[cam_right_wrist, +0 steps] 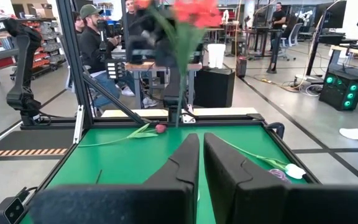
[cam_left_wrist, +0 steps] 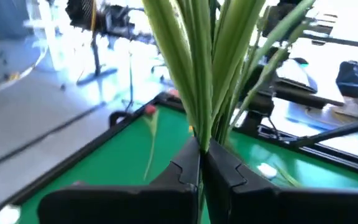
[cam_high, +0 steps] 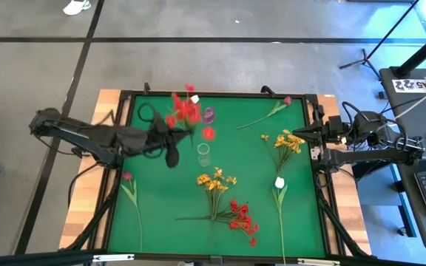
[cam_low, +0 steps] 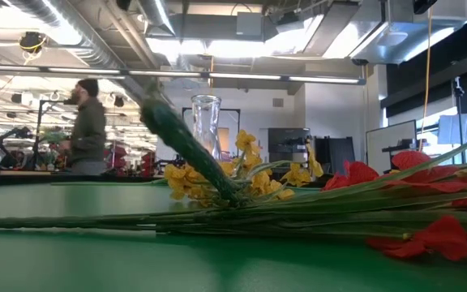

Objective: Sort flowers into vase by color
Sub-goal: Put the top red flowers into the transparent vase

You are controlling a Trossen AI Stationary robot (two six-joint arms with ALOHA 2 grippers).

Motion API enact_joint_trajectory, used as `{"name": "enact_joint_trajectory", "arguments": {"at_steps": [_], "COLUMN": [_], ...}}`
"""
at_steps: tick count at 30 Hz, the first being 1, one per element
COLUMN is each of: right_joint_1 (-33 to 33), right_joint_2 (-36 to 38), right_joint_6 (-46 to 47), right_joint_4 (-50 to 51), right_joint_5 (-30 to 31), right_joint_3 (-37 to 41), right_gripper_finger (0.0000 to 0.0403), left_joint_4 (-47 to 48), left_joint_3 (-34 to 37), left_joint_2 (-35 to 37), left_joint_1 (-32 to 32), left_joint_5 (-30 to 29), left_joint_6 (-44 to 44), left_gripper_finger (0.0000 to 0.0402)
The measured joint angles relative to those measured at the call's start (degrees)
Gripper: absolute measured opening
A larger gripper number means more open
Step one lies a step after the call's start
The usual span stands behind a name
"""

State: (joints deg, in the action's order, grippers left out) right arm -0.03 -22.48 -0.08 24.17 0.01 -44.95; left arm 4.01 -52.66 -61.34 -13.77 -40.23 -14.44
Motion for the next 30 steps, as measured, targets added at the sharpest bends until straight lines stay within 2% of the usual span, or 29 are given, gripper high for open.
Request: {"name": "enact_joint_trajectory", "arguments": {"at_steps": [4,7,9,22,30], "right_joint_1": [0.0,0.0,0.0,0.0,0.0], "right_joint_2": [0.0,0.0,0.0,0.0,0.0], "right_joint_6": [0.0,0.0,0.0,0.0,0.0], "right_joint_4": [0.0,0.0,0.0,0.0,0.0], "right_joint_5": [0.0,0.0,0.0,0.0,0.0], "right_joint_3": [0.0,0.0,0.0,0.0,0.0], "right_gripper_finger": [0.0026,0.0026,0.0026,0.0026,0.0026], "left_joint_4": [-12.6,-21.4,-23.7,-25.0,-25.4], "left_joint_3": [5.3,8.8,10.6,14.1,14.1], "left_joint_2": [-0.7,-0.5,-0.6,-1.1,-5.5], "left_joint_1": [-1.2,-1.3,-1.3,0.6,3.2], "left_joint_5": [-1.1,1.2,2.6,0.9,0.9], "left_joint_6": [3.7,4.8,4.9,4.4,4.1], "left_gripper_finger": [0.0,0.0,0.0,0.0,0.0]}}
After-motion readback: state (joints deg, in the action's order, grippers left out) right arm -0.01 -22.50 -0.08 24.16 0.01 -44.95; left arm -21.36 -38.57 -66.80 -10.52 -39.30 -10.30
